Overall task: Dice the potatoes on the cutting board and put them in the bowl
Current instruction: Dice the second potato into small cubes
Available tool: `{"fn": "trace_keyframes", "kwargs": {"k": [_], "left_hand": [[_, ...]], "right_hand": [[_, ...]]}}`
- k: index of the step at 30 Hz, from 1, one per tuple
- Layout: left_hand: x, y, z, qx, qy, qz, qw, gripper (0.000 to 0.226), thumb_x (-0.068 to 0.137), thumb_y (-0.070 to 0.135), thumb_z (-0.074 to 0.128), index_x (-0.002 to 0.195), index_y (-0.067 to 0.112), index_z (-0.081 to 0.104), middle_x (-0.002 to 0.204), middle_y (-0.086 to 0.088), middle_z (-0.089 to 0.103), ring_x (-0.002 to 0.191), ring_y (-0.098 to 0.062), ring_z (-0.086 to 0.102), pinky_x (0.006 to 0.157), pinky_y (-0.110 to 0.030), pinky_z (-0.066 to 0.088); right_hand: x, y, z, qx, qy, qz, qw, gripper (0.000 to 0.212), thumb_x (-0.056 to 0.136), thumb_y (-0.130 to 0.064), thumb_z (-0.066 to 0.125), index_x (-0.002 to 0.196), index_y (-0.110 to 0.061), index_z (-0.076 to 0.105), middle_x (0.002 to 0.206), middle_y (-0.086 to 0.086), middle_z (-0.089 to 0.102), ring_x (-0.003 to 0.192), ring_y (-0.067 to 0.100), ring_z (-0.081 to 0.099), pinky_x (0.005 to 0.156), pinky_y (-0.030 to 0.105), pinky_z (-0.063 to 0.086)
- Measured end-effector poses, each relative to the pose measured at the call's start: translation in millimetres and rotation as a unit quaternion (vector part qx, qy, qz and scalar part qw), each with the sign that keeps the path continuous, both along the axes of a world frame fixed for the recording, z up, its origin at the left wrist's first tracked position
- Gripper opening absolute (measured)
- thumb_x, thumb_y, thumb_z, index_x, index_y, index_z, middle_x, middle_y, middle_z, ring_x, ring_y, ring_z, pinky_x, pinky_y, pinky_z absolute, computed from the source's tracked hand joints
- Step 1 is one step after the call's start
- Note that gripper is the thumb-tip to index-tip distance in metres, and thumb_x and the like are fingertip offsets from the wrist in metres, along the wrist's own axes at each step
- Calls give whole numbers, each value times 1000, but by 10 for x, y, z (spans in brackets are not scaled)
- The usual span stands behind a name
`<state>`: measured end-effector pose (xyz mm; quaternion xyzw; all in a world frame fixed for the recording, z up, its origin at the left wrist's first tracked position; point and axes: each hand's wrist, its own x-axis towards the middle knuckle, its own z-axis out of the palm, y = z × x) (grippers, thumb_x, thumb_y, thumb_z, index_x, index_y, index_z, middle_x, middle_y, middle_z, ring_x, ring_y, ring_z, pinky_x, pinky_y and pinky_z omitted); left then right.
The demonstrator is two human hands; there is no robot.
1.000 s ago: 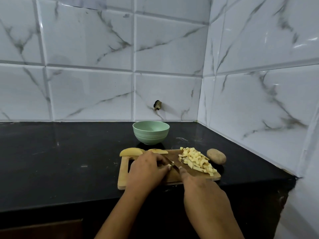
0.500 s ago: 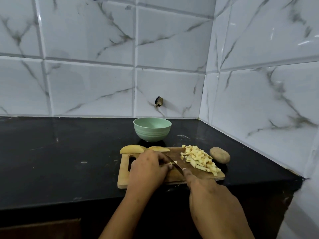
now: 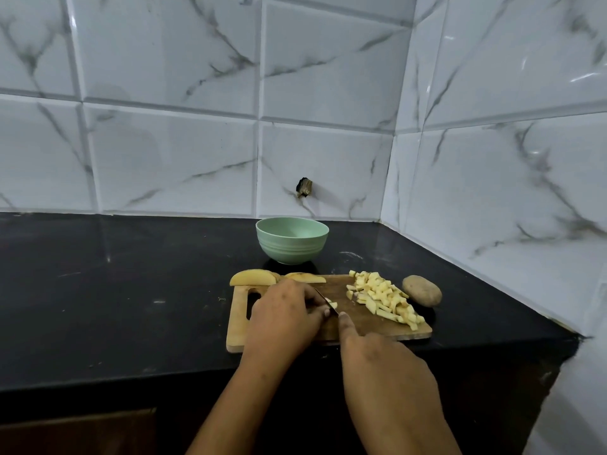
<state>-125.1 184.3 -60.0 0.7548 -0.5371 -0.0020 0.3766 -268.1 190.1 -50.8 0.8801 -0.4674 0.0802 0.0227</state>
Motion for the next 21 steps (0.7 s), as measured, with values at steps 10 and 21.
{"fn": "trace_keyframes", "kwargs": {"k": [10,21], "left_hand": [[49,9,6,-7,-1,3,1000,18,83,33,68,101,30,72,103,15,67,93,-2,55,83,-18,43],[27,11,10,-11,11,5,1000,12,81,31,70,92,30,74,97,14,69,90,-2,59,82,-21,48]], "right_hand": [[-80,26,141,60,11,-18,998,72,100,-18,41,151,-37,-5,131,4,50,111,18,54,73,26,38],[101,-12,54,-8,-7,16,1000,66,98,-8,40,154,-22,6,118,4,59,100,19,60,67,28,39]]}}
